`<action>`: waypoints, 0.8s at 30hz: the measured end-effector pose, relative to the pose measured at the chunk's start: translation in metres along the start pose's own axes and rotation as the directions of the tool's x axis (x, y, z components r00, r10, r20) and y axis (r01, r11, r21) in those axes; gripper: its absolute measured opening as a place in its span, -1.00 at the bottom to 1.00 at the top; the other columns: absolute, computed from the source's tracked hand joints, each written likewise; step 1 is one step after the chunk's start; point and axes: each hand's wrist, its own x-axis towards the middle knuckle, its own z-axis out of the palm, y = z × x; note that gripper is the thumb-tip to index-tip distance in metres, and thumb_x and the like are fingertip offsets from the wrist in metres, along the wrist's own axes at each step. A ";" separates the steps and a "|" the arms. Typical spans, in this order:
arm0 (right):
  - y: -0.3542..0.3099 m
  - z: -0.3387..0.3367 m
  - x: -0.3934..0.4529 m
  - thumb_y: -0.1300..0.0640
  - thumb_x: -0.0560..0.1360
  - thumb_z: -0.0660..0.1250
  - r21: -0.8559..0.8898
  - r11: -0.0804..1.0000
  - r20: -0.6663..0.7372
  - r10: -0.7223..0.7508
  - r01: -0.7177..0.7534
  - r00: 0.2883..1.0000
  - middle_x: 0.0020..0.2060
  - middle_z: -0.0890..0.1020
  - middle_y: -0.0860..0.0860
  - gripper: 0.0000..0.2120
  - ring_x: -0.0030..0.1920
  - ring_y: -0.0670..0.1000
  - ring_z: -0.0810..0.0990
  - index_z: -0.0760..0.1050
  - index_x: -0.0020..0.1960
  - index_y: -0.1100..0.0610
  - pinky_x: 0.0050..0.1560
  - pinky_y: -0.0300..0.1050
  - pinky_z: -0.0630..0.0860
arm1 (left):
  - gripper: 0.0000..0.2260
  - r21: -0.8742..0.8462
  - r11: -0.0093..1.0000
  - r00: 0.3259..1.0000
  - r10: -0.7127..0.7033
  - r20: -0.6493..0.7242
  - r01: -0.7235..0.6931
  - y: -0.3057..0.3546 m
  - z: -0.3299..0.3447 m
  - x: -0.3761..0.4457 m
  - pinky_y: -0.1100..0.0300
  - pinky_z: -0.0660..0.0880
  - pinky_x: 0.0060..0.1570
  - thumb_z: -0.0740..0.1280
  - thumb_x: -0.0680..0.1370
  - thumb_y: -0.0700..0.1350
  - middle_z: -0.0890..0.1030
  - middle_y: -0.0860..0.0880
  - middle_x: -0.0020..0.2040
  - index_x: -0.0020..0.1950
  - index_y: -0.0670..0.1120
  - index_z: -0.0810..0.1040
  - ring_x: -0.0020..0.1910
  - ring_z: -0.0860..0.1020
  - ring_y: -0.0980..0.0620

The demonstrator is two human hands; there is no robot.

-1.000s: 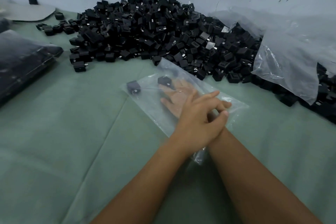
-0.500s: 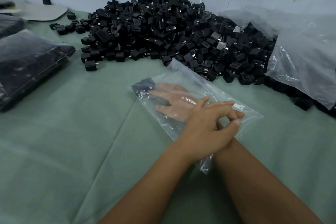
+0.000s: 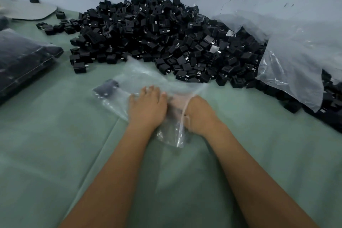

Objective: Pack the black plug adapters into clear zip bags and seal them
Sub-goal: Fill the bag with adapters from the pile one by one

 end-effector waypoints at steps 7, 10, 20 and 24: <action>0.037 0.002 0.004 0.35 0.44 0.17 0.488 0.812 -0.488 0.557 -0.319 0.672 -0.11 0.51 -0.08 -0.68 -0.09 -0.05 0.47 0.53 0.09 0.10 -0.11 -0.12 0.46 | -0.60 0.054 0.997 0.954 -0.045 -0.296 0.063 0.008 0.000 -0.012 -0.16 0.05 0.46 0.13 0.61 -0.02 0.31 -0.14 0.50 0.43 -0.08 0.39 0.51 0.19 -0.13; 0.053 0.007 0.014 0.41 0.47 0.10 0.577 0.655 -0.150 0.672 -0.488 0.725 0.06 0.35 -0.04 -0.34 0.02 -0.05 0.40 0.23 0.49 -0.04 0.04 -0.21 0.36 | -0.70 -0.013 0.994 0.907 0.097 -0.411 -0.112 0.029 0.005 -0.023 -0.02 0.26 0.26 0.22 0.57 -0.03 0.53 -0.08 0.26 0.25 -0.08 0.55 0.24 0.43 -0.11; 0.063 0.023 0.020 0.13 0.43 0.44 0.490 0.674 -0.166 0.694 -0.552 0.700 0.05 0.32 -0.06 -0.65 0.15 0.02 0.40 0.47 0.18 0.04 0.10 -0.25 0.32 | -0.62 -0.092 0.982 0.974 0.145 -0.175 -0.163 0.029 0.020 -0.022 0.09 0.30 0.15 0.32 0.50 0.12 0.52 -0.02 0.09 0.17 -0.08 0.38 0.15 0.44 -0.08; 0.057 0.018 0.017 0.13 0.32 0.48 0.594 0.616 -0.160 0.721 -0.517 0.675 -0.08 0.52 -0.06 -0.70 -0.08 -0.03 0.53 0.39 -0.06 0.03 -0.12 -0.21 0.47 | -0.89 -0.133 0.975 0.972 0.155 -0.178 -0.179 0.027 0.016 -0.021 0.09 0.25 -0.09 0.25 0.53 -0.09 0.46 0.00 -0.16 -0.11 -0.10 0.36 -0.07 0.41 -0.08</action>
